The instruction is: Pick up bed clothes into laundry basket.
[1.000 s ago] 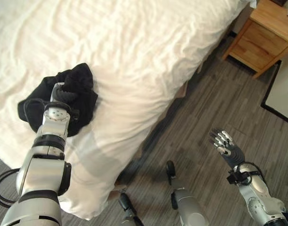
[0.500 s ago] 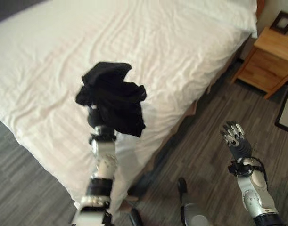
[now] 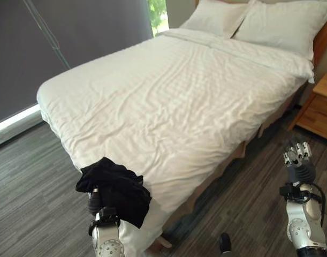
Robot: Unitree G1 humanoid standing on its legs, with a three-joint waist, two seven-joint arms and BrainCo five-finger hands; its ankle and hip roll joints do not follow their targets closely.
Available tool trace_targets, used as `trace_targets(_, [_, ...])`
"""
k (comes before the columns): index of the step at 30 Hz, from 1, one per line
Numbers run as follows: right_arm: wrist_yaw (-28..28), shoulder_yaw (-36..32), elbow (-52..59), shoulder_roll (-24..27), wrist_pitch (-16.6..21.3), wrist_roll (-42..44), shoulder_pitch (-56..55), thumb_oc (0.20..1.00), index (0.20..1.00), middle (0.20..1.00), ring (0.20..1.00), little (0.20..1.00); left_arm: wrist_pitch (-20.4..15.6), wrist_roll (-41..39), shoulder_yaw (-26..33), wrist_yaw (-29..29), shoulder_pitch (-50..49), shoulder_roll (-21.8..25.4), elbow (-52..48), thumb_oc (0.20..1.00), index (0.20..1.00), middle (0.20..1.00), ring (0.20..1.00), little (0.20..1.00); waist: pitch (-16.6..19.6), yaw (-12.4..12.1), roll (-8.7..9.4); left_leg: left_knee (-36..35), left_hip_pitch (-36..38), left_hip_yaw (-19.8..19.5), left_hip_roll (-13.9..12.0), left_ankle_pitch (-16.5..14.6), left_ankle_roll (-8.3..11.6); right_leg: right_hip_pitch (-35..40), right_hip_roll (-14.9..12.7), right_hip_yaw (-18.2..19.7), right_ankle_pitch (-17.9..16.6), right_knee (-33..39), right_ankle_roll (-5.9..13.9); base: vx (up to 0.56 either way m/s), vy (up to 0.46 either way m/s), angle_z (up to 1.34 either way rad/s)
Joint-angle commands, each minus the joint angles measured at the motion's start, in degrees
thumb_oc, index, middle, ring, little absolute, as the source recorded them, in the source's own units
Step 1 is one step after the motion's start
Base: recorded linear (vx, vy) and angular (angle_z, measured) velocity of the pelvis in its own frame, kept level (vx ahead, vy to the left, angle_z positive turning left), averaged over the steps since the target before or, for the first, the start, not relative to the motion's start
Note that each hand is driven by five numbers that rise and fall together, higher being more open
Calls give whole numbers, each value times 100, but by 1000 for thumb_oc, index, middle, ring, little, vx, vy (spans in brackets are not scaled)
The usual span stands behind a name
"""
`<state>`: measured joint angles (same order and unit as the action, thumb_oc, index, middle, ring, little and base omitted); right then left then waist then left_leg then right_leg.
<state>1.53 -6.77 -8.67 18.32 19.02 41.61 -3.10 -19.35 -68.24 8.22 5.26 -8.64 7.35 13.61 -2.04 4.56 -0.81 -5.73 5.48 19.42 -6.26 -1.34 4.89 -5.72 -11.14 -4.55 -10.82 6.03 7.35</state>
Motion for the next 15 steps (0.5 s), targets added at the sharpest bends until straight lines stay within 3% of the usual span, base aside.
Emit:
trace_targets(1, [33, -134, 232, -10, 300, 139, 229, 1000, 1000, 1000, 1000, 1000, -100, 542, -52, 196, 799, 385, -399, 200, 200, 200, 200, 200, -176, 120, 173, 73, 127, -236, 29, 64, -117, 617, -234, -35, 689, -388, 265, 0, 0, 0])
trace_targets(13, [13, -44, 152, 0, 276, -58, 145, 1000, 1000, 1000, 1000, 1000, -47, 618, -244, 318, 824, 403, -482, 200, 200, 200, 200, 200, -202, 117, 179, 73, 165, -228, 72, 33, -149, 614, -258, 9, 704, -419, 273, 0, 2, -1])
trace_targets(14, [-551, -30, -213, 1189, -56, -902, 886, 1000, 1000, 1000, 1000, 1000, -365, 2056, 275, -767, 568, 1402, -516, 200, 200, 200, 200, 200, -636, -491, 267, 1333, -796, -984, -450, -115, 93, 850, -393, -982, 1088, -1050, 52, 0, 0, 0])
trace_targets(15, [-512, -22, -199, 1227, -104, -1054, 846, 1000, 1000, 1000, 1000, 1000, -353, 2089, 322, -791, 528, 1378, -512, 200, 200, 200, 200, 200, -609, -479, 281, 1291, -752, -964, -439, -128, 93, 858, -394, -974, 1081, -1049, 60, 43, 6, -3])
